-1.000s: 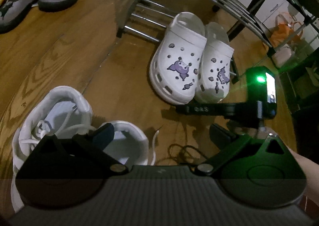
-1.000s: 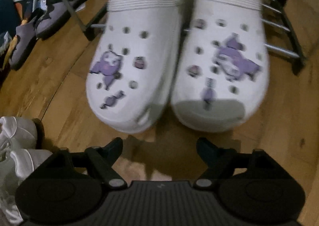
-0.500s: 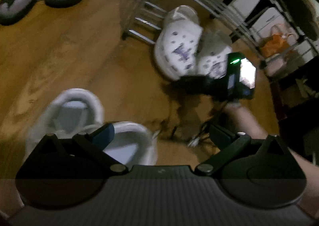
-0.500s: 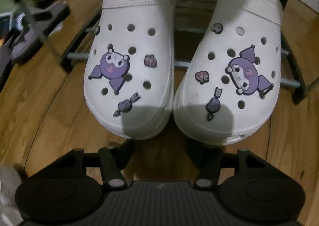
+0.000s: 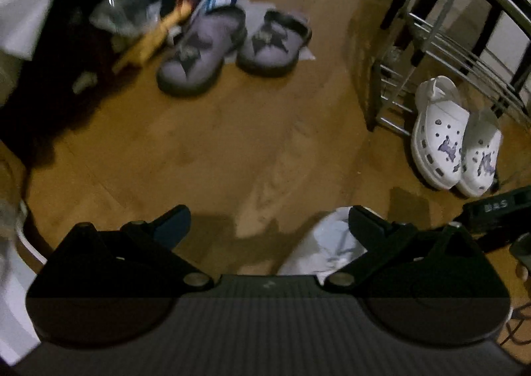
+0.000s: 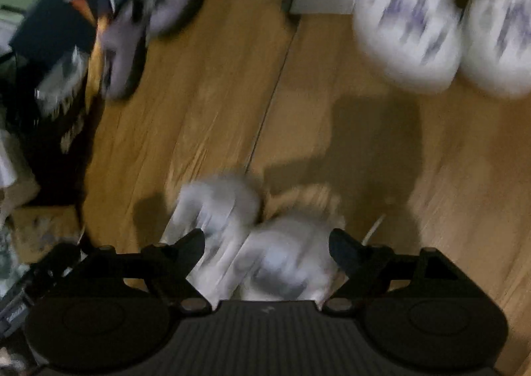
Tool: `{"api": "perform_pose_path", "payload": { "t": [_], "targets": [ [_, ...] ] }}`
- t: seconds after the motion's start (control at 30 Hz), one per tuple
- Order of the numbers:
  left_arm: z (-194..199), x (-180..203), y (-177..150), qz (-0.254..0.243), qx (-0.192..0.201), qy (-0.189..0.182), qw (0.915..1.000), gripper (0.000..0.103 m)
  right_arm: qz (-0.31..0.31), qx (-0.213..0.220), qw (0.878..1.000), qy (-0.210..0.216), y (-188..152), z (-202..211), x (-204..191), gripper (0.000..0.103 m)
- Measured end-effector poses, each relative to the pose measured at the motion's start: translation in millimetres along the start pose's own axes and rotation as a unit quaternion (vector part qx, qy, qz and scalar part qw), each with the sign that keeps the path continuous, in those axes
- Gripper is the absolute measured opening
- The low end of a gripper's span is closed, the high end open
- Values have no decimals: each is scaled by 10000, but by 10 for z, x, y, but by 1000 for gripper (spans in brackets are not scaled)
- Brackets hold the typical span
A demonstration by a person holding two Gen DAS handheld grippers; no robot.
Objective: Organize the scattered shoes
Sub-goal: 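Grasp the white velcro sneakers on the floor with the right gripper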
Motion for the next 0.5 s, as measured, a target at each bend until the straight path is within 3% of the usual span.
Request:
{"api": "perform_pose_path", "payload": {
  "t": [0.1,0.17,0.2,0.23,0.4,0.5],
  "targets": [
    [-40,-179,-61,43,-87,151,9998,103,-664,-434,9968,120,-161,-272,17,83],
    [-73,-292,-83,170,-98,156,9997,103,-900,-503,9944,242,-217,-486,6,83],
    [-84,-327,-95,221,-113,150,9996,103,-794,-426,9957,217,-246,-557,-10,83],
    [-95,-363,-105,277,-123,139,9994,103,-699,-287,9970,165,-267,-615,-24,92],
    [-171,-412,-132,451,-169,51,9988,103,-425,303,9986,-111,-366,-776,-98,92],
    [-246,-409,-152,605,-239,-22,9979,103,349,297,9965,-706,-458,-972,-263,99]
  ]
}}
Point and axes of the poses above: each gripper's, at about its wrist camera, not at the fingertips, and z roughly against the way its jaws point, x to its right, y to its top, the point moved 7 cm from there along -z, roughly the way its jaws point, and after that the axes turned 15 degrees about -z, right-handed, at the moved point
